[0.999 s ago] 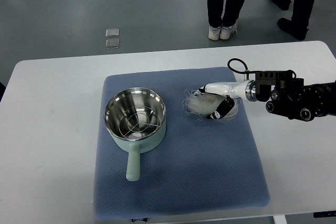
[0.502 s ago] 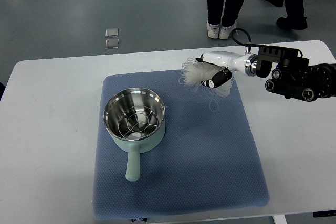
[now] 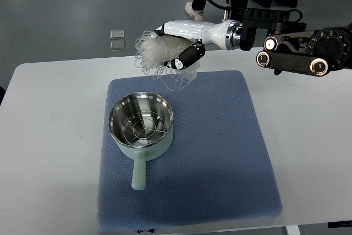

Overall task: Put vermicelli into pot with right hand
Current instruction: 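Carry the vermicelli over the steel pot and lower it inside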

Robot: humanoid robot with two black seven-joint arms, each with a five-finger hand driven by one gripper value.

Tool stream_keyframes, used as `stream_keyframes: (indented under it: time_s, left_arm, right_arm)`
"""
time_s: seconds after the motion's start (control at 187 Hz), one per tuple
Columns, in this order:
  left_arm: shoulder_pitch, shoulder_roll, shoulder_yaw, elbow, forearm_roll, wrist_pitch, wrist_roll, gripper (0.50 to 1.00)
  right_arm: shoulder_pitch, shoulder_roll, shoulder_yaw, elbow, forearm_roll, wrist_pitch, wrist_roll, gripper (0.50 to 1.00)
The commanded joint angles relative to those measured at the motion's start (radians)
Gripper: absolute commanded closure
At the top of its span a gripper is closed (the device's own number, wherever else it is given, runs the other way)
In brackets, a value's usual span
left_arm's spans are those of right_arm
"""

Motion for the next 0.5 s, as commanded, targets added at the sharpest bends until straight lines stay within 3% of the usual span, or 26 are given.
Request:
stream_keyframes:
  time_s: [0.0, 0.262, 0.497]
  left_arm:
    - [0.0, 0.0, 0.0, 0.0, 0.0, 0.0, 0.0, 0.5]
    - [0.0, 0.0, 0.0, 0.002, 0.0, 0.001, 0.0, 0.5]
    - [0.002, 0.0, 0.0, 0.002, 0.0, 0.001, 0.0, 0.5]
  right_arm:
    - [0.009, 0.034, -0.002, 0.022, 0.003, 0.018, 0.024, 1.0]
    - [-0.022, 0.168, -0.019, 0.014, 0.003, 0.015, 0.029, 1.0]
    - [-0.054, 0.224, -0.078, -0.027, -0.013, 0.007, 0.027, 1.0]
